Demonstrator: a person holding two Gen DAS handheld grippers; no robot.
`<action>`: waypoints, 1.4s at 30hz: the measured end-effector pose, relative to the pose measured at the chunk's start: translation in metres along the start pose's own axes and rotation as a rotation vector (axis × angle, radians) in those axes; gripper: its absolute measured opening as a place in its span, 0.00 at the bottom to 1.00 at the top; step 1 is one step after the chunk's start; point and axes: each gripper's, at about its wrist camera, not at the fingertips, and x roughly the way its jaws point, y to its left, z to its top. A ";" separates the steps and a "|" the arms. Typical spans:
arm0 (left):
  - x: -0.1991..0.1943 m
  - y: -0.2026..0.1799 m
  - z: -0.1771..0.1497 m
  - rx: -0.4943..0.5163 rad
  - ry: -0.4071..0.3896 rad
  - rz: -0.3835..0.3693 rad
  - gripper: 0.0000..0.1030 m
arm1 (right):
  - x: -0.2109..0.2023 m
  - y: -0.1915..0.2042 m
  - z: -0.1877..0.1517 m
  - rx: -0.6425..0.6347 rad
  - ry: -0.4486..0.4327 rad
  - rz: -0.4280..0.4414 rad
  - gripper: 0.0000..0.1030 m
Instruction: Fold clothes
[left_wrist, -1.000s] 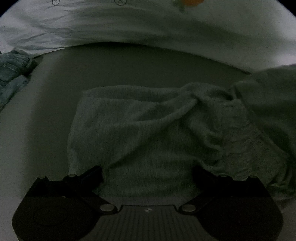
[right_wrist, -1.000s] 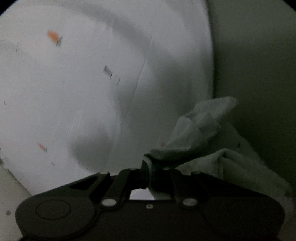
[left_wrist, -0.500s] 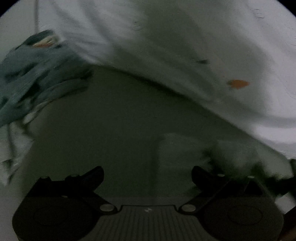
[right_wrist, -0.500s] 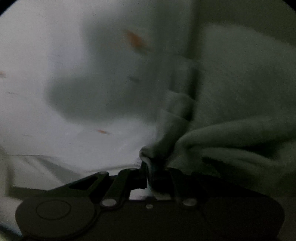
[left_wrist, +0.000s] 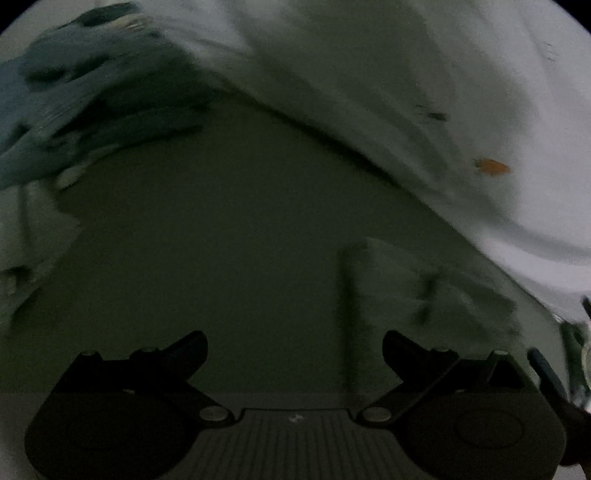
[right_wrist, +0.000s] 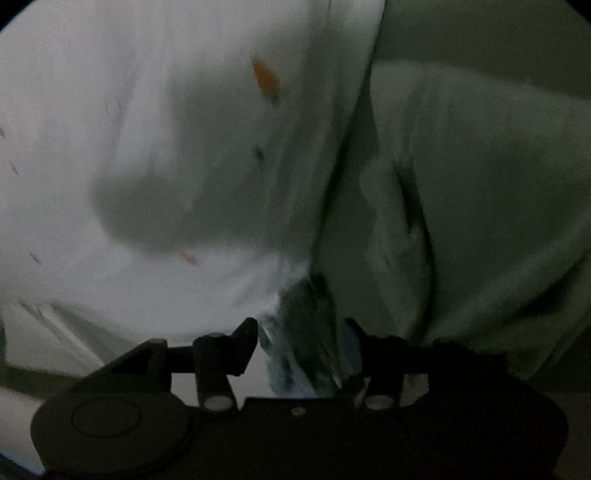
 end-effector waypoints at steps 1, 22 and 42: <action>-0.001 -0.008 -0.002 0.020 -0.001 -0.017 0.97 | -0.001 -0.002 0.008 0.024 -0.035 0.004 0.54; 0.059 -0.175 -0.016 0.449 0.112 -0.247 0.97 | -0.083 -0.067 0.038 0.304 -0.293 0.065 1.00; 0.043 -0.045 0.032 -0.183 -0.037 0.061 0.28 | -0.098 -0.039 0.050 -0.038 -0.265 -0.227 1.00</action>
